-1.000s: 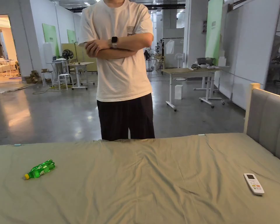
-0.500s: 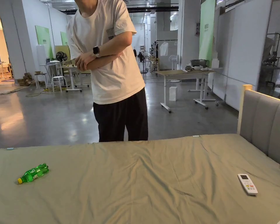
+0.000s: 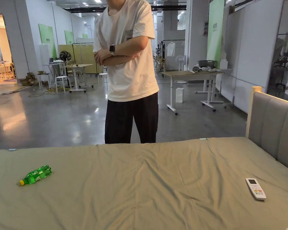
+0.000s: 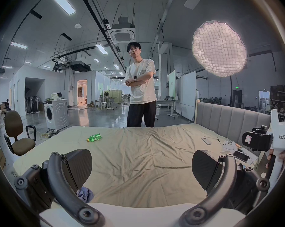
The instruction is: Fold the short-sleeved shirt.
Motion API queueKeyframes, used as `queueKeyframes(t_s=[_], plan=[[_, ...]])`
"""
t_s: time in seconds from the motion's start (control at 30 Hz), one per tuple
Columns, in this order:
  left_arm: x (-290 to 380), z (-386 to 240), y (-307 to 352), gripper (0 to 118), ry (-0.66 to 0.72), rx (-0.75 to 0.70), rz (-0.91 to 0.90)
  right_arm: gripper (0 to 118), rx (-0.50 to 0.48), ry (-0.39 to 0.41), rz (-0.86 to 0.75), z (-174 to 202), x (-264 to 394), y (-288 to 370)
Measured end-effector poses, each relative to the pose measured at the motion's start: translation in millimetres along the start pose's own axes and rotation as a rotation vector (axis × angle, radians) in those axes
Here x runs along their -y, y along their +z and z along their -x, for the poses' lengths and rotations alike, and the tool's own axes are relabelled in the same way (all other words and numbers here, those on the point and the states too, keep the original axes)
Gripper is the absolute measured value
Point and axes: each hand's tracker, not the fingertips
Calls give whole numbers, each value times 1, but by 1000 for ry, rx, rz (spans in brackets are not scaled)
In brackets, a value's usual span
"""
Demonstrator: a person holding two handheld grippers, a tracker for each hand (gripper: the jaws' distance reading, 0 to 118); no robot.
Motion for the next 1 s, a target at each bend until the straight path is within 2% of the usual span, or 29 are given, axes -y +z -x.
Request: queueKeyframes(t_s=[0.2,1.0], plan=[[-1,-1,0,118,-3,5,2,118,14,73,-28,5,-2,4],[2,-2,-4,118,-6,11,20,118,2,75,-21,7,-2,3]])
